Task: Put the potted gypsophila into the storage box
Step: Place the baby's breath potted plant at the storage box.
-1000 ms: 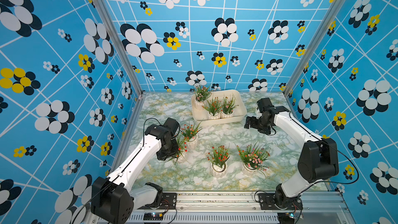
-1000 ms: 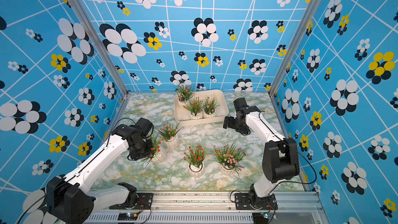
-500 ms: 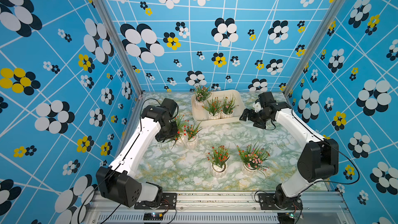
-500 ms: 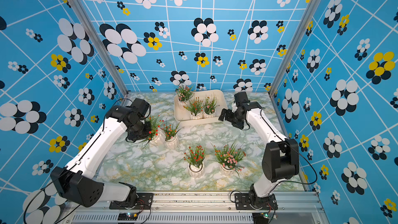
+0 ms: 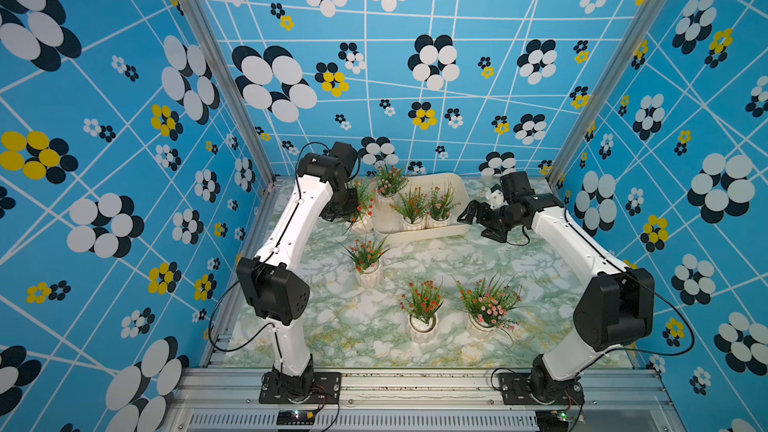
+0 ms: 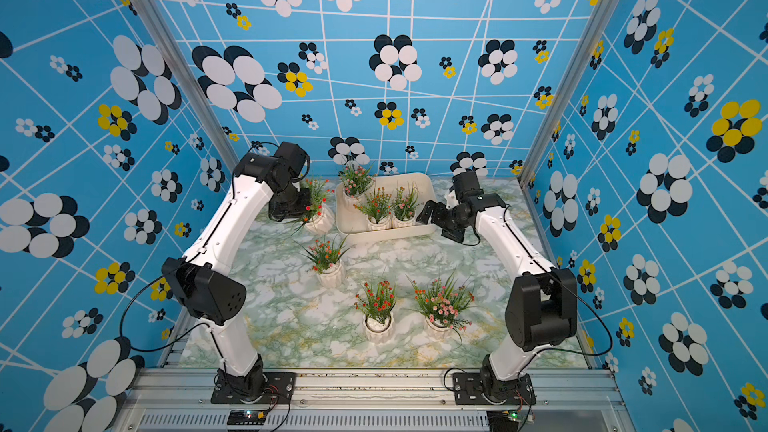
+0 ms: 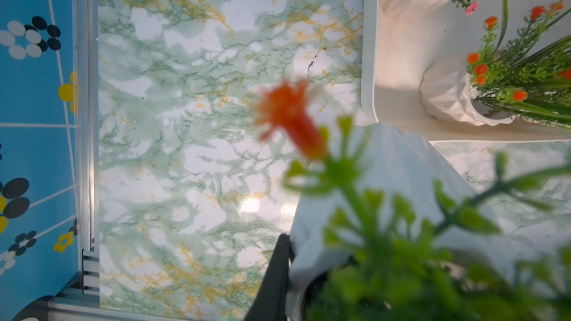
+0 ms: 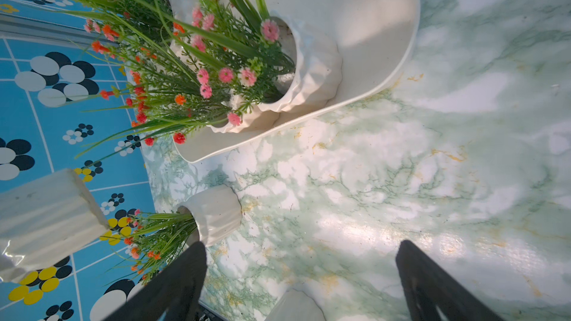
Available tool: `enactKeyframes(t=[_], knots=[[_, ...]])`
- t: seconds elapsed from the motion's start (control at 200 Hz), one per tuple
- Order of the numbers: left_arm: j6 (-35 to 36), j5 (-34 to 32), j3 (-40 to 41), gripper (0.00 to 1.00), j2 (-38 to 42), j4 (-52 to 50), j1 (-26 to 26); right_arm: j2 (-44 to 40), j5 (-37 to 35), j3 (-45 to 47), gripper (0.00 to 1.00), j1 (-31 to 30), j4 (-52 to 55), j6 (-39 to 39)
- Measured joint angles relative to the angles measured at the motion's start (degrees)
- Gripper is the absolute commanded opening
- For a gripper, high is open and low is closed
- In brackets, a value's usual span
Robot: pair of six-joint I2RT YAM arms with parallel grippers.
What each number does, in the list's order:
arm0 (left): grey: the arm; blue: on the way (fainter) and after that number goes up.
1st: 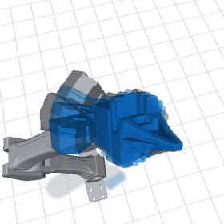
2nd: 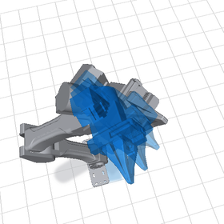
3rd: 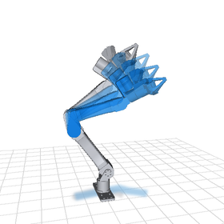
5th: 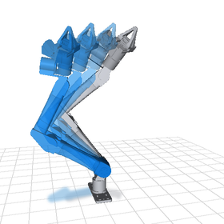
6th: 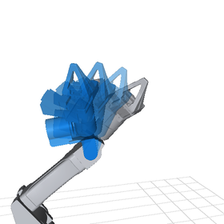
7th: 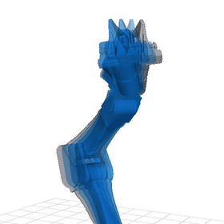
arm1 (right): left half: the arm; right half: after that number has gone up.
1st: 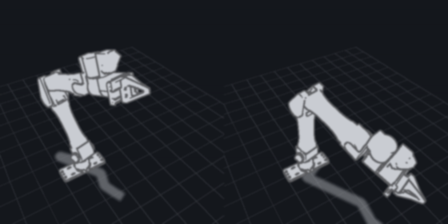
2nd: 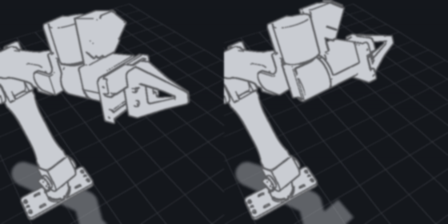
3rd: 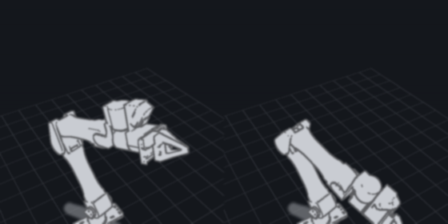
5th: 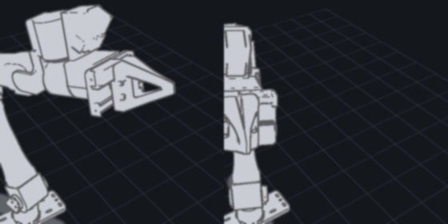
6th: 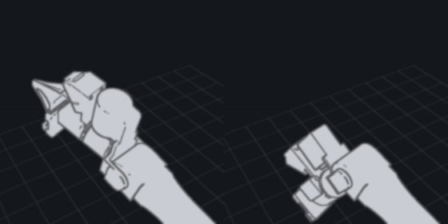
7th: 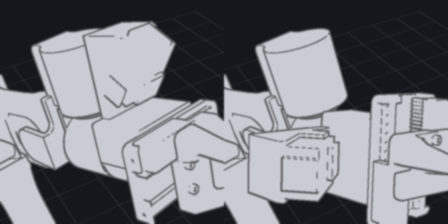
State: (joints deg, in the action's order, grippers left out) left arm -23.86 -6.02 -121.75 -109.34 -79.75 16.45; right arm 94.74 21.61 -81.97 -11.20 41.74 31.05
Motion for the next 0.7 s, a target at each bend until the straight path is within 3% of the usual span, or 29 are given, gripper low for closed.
enactKeyframes(t=[0.38, 0.7], knots=[[1.0, 0.9, -17.4, 0.0, -17.0, 0.1, 1.6, -0.5, -0.4, 0.4, 0.98, 0.0, 1.1, -0.2], [1.6, 1.0, -19.3, 0.0, -22.2, 3.5, 4.3, -0.8, -1.4, 0.9, 0.98, 0.0, 2.2, -0.9]])
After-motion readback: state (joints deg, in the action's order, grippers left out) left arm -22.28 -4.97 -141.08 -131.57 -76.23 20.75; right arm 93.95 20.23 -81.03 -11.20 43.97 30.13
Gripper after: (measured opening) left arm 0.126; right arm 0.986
